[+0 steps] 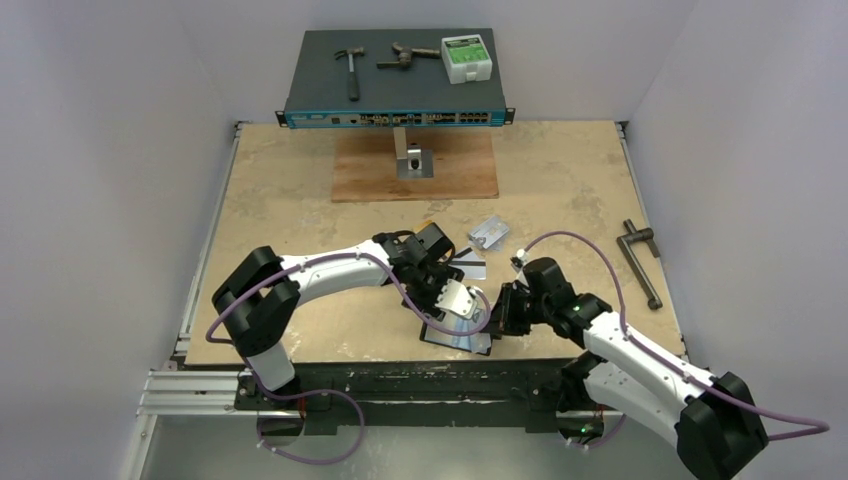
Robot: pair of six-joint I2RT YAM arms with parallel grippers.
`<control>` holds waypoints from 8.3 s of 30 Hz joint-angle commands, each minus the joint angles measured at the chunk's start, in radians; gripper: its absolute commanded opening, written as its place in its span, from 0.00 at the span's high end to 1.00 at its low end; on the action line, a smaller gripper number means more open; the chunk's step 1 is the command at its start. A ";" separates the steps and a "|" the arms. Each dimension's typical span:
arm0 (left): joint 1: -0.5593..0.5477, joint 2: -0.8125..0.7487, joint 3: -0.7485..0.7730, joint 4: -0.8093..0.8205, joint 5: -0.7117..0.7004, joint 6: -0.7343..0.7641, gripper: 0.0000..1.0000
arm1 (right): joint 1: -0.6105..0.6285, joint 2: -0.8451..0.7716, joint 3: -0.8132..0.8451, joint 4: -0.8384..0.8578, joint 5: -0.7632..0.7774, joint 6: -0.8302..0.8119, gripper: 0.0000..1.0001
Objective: Put the credit cards into the card holder
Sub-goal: Insert the credit card into the card holder.
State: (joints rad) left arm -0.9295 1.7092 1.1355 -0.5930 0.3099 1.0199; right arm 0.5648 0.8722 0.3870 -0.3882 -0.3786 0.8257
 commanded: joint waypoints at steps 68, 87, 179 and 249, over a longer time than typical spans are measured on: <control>0.205 0.150 -0.057 0.215 0.351 -1.375 0.30 | 0.019 0.064 -0.220 0.339 0.122 0.038 1.00; 0.210 0.056 -0.087 0.359 0.583 -1.443 0.38 | 0.042 0.221 -0.226 0.390 0.143 0.030 1.00; 0.285 0.181 -0.071 0.183 0.513 -1.256 0.85 | 0.198 0.023 -0.143 0.466 0.043 0.068 1.00; 0.349 -0.131 -0.194 0.214 0.415 -1.173 0.20 | 0.172 0.035 -0.339 0.983 0.229 -0.038 1.00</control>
State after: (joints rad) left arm -0.5846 1.6733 0.8864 -0.2783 0.7219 -0.2501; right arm 0.7376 0.8555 0.0166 0.6071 -0.1101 0.8062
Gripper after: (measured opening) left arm 0.706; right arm 0.004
